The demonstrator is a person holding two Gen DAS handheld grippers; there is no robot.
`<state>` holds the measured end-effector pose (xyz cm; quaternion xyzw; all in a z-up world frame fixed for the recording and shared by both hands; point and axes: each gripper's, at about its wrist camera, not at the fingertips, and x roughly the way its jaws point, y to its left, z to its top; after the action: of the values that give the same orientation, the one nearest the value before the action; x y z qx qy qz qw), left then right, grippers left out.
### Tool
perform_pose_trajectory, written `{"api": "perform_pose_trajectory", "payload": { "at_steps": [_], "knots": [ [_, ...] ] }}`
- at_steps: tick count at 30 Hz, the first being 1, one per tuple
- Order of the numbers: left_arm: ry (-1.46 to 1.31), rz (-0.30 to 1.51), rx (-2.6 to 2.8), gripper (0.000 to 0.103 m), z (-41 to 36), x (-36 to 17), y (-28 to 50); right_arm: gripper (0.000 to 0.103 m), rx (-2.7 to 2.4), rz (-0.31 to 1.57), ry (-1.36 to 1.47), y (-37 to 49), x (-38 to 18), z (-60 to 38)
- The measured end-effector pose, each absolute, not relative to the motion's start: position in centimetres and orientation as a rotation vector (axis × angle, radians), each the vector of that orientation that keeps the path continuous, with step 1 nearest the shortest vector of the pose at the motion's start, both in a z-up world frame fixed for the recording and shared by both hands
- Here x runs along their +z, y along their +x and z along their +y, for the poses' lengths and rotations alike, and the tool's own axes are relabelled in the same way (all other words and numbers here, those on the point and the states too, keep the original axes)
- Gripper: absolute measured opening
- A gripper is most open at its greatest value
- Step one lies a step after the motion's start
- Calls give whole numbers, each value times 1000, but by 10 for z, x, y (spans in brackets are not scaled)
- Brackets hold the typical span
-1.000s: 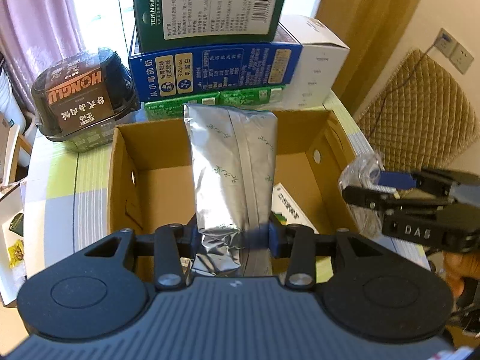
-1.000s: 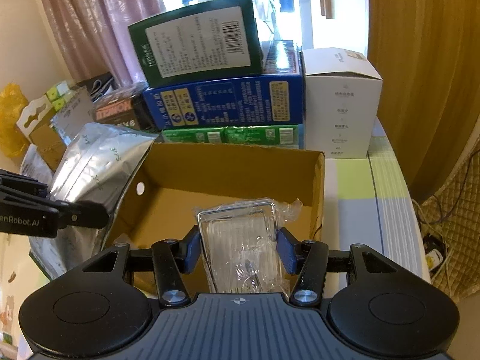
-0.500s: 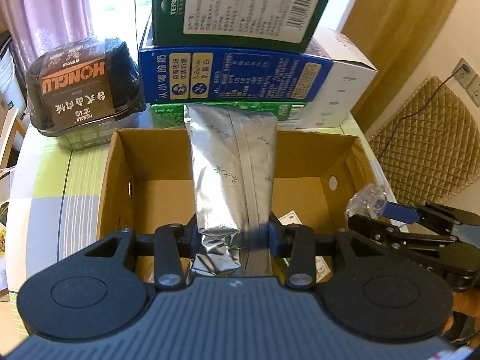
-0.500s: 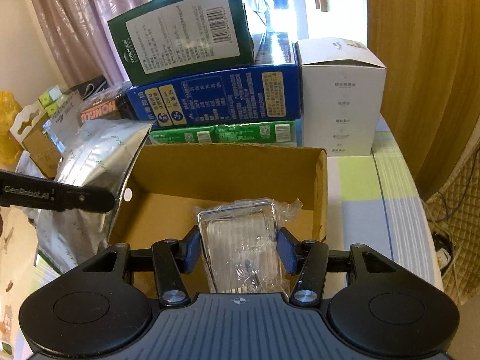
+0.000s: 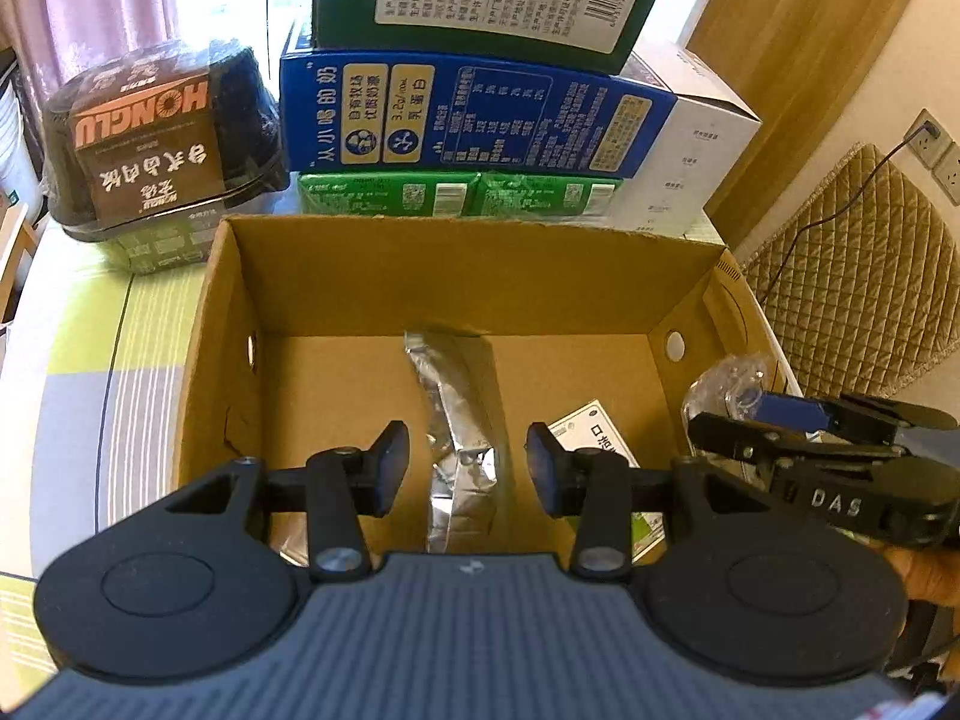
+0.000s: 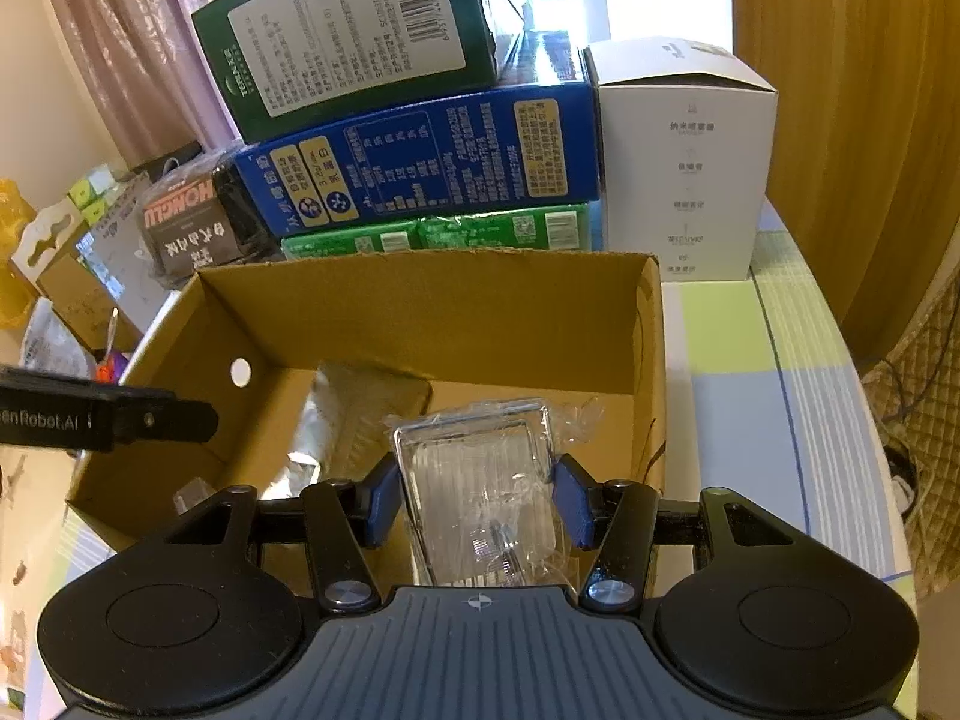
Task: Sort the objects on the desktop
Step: 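Carry foil bag and hook package into the cardboard box and release both, then withdraw both open tools from the cardboard box back over the table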
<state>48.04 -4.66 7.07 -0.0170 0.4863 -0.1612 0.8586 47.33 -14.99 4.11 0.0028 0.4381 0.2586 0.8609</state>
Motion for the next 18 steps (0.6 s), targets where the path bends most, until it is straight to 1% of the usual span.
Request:
{"api": "perform_pose_trajectory", "payload": {
  "at_steps": [2,3,4,11,16,17,18],
  "knots": [
    [-34,1021,-336,36,-44,71,477,65,539,917,34,474,43,-153],
    [-34,1019,-334,37,-42,71,475,73,538,903,43,472,46,-155],
    [-37,1016,-334,37,-41,72,472,75,540,889,41,471,48,-156],
    [-58,965,-338,40,-29,84,431,77,549,810,-59,436,63,-170],
    [-42,953,-343,47,-23,96,397,77,552,778,-75,410,81,-184],
    [-46,952,-345,51,-22,98,389,77,554,771,-75,404,85,-187],
    [-52,948,-344,52,-20,100,381,78,557,763,-77,396,89,-190]
  ]
}}
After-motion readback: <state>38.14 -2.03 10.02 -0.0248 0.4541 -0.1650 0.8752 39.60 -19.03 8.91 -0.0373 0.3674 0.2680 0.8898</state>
